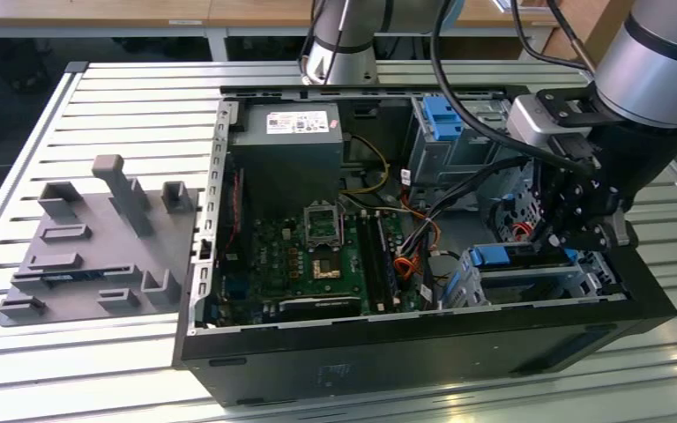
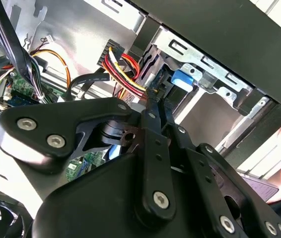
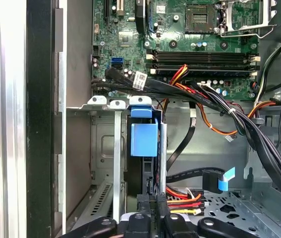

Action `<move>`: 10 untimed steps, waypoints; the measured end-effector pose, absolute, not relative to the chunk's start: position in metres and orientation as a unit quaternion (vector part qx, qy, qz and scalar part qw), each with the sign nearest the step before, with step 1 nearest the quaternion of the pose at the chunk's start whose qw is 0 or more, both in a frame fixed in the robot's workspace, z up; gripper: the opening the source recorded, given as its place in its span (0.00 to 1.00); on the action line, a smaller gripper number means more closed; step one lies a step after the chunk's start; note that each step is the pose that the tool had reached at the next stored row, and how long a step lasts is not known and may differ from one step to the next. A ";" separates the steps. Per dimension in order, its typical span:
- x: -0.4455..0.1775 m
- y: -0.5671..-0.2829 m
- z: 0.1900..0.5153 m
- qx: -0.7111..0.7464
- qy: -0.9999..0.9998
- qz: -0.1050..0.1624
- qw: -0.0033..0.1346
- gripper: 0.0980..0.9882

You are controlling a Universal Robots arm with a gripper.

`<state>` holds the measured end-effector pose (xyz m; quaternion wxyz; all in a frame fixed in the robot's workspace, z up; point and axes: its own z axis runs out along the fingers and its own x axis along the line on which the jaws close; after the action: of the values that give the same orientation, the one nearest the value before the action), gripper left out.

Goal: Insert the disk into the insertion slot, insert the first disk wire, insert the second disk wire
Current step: 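Insert the first disk wire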

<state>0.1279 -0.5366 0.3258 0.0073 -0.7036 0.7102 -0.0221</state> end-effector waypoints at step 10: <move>0.128 -0.537 0.337 -0.704 0.710 -0.022 0.007 0.15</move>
<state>0.1279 -0.5367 0.3370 0.0066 -0.7036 0.7102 -0.0224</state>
